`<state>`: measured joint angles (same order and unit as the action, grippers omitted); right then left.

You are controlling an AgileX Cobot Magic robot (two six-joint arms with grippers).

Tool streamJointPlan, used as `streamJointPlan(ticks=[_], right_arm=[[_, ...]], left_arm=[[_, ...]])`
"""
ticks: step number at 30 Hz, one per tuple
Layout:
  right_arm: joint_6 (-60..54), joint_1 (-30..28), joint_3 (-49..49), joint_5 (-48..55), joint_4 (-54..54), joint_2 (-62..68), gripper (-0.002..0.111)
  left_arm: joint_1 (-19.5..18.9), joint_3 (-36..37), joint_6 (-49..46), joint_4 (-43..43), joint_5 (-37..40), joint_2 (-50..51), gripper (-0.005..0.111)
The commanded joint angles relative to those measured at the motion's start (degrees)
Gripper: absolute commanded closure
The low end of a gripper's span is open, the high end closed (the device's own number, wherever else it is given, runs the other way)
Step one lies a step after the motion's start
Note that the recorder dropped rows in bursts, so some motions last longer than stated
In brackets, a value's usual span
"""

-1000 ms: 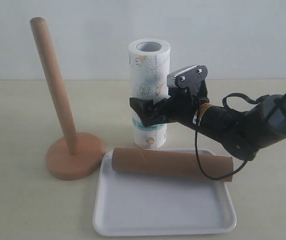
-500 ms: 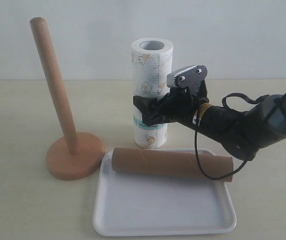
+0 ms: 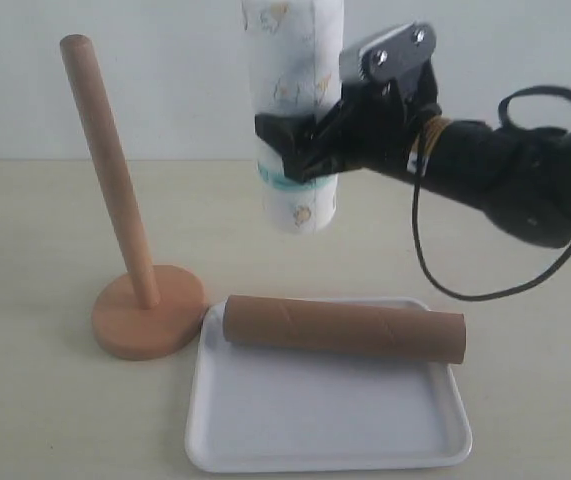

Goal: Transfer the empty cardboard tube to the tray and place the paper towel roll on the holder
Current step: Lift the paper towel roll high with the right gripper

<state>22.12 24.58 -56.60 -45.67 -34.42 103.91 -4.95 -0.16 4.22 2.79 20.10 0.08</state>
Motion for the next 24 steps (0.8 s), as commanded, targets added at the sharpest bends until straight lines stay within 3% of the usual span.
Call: streamJointPlan(ticks=[1, 8, 15, 20, 24], right_arm=[[4.3, 0.1, -0.1, -1.2, -0.6, -10.0, 0.108], [9.7, 0.1, -1.1, -2.4, -0.6, -21.3, 0.108], [19.5, 1.8, -7.7, -1.1, -1.1, -23.2, 0.108], [17.0, 9.6, -14.5, 10.8, -1.1, -23.1, 0.108], [14.0, 15.3, -19.4, 14.1, -0.6, -20.8, 0.108]], left_arm=[[-0.1, 0.2, -0.2, 0.0, 0.1, -0.1, 0.103], [-0.1, 0.2, -0.2, 0.0, 0.1, -0.1, 0.103], [-0.1, 0.2, -0.2, 0.0, 0.1, -0.1, 0.103], [-0.1, 0.2, -0.2, 0.0, 0.1, -0.1, 0.103], [-0.1, 0.2, -0.2, 0.0, 0.1, -0.1, 0.103]])
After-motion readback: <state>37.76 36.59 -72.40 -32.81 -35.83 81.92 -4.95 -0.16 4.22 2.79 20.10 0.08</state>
